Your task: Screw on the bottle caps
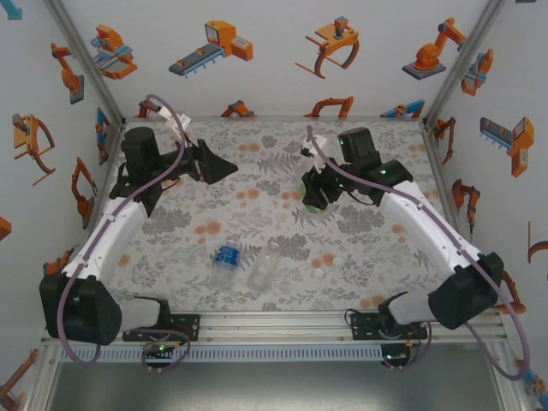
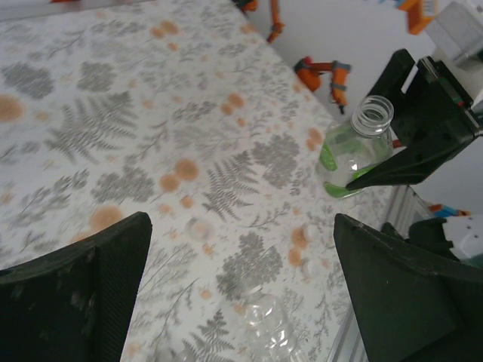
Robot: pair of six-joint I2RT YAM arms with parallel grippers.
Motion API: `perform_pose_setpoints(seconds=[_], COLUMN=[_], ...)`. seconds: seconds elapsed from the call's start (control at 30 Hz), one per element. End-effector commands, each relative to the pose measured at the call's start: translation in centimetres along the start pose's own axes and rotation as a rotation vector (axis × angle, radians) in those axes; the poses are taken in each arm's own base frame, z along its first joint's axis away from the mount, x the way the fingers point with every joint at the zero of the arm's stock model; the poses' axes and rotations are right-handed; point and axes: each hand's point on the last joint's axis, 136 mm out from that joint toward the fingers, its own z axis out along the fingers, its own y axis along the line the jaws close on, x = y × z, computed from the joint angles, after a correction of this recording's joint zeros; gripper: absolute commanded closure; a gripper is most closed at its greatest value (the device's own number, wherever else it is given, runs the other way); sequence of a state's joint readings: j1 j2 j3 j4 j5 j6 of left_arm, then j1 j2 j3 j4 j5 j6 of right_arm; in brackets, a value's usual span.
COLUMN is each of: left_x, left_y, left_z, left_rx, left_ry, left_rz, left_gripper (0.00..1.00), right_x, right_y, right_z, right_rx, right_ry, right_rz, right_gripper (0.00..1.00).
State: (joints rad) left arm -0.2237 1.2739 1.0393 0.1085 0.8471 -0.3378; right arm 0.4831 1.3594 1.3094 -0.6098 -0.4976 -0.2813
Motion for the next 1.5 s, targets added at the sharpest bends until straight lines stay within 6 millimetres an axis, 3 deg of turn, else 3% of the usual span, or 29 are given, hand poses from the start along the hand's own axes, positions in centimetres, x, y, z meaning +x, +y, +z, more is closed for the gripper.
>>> perform_pose_setpoints(seconds=[0.0,0.4,0.67,0.93,1.2,1.47], left_x=[-2.4,-2.1,-1.4,-1.1,-1.1,-1.6], left_y=[-5.7,-14.0,-16.6,-18.2,-20.1,-20.7], left_z=[0.5,2.1,2.8,4.2,5.1,5.6], left_rx=[0.233,0.537,0.624,0.670,0.726,0.759], left_ry=[-0.075,-0.153,-0.159,-0.144,-0.137,-0.156], left_rz=[0.144,0.359,0.393,0.366,0.365,0.353], left_gripper=[0.02,0.03,0.03,0.06,0.10,0.23], right_x=[-4.6,-12.3,-15.2,-16.1,-16.1,-16.1], right_y=[2.8,6.8,8.5,9.8,9.8,9.8], right_z=[-1.9,-8.4,-11.6,-12.1,-10.9,-10.6], right_rx=[-0.118,-0.258,-0.338,-0.385,-0.387,-0.381], right_ry=[-0.213,-0.587,-0.738,-0.801,-0.802,-0.810], right_rz=[-0.018,-0.102,-0.121,-0.133,-0.118,-0.121], right_gripper=[0.56,0.56,0.57,0.57,0.58,0.58])
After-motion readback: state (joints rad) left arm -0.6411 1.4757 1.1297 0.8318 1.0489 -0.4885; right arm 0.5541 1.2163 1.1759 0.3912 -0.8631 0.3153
